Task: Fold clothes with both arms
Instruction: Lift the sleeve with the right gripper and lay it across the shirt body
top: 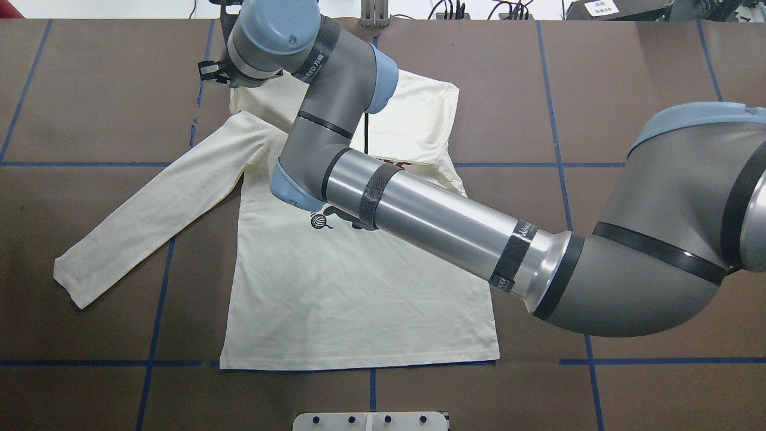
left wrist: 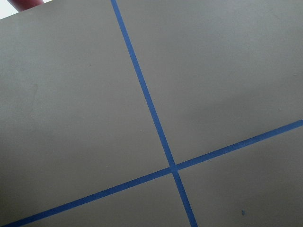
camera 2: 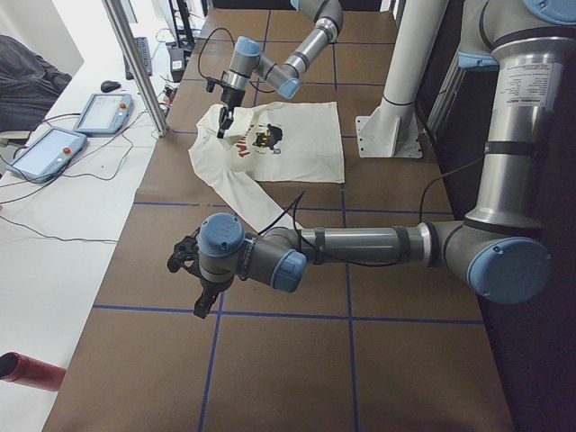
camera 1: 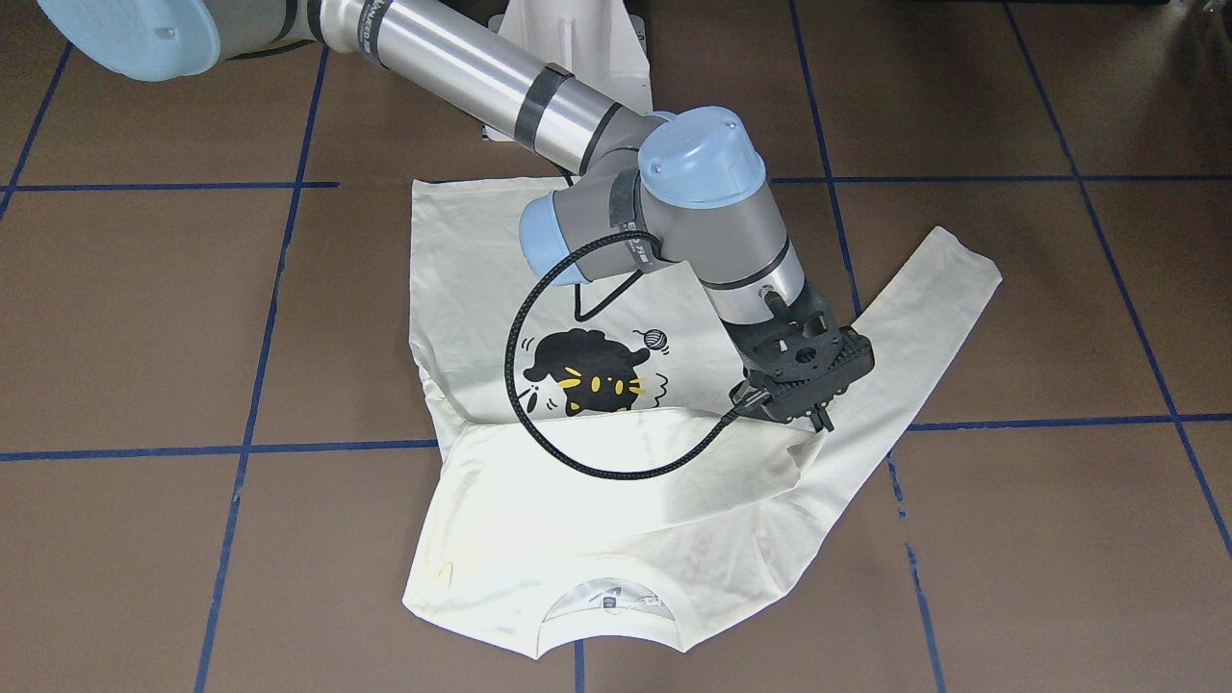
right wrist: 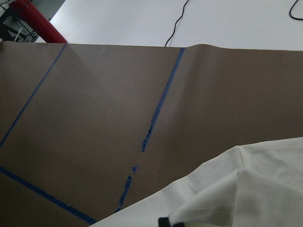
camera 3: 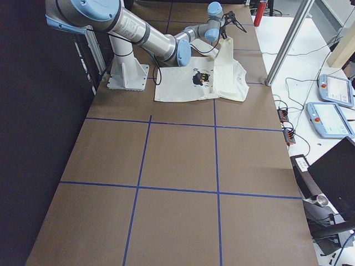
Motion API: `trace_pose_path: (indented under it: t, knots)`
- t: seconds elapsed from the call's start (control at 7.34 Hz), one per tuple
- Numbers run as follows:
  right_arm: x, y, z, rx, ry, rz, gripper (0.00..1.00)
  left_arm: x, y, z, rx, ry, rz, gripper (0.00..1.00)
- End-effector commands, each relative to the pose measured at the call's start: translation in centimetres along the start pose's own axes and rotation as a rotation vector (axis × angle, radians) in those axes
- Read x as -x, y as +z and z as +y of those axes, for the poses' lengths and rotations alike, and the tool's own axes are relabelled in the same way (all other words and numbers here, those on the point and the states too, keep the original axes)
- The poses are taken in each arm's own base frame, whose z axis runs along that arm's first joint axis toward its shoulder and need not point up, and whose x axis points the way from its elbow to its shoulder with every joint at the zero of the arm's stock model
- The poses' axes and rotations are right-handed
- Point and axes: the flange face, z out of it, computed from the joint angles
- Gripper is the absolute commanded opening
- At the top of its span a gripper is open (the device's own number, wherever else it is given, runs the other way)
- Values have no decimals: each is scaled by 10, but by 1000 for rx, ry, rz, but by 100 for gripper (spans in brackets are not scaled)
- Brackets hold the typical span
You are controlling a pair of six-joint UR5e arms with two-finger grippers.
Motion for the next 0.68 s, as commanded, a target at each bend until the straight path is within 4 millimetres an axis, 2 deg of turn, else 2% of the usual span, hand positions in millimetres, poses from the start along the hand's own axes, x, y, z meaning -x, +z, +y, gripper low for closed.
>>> trace_pose_path:
  t: [0.0, 0.14, 0.27, 0.41, 0.55]
  knots:
    - [2, 0, 2, -6, -2, -15, 0, 9, 10, 6, -3, 2, 0, 100]
    - [8, 5, 16, 0, -11, -36, 0, 9, 10, 6, -4, 2, 0, 100]
    - [21, 13, 37, 12, -16, -42, 47, 8, 9, 3, -8, 5, -1, 100]
    - [23, 18, 44, -2, -18, -30, 99, 5, 5, -4, -17, -5, -1, 100]
    - [20, 18, 44, -4, -14, -23, 100, 2, 3, -10, -26, -39, -1, 100]
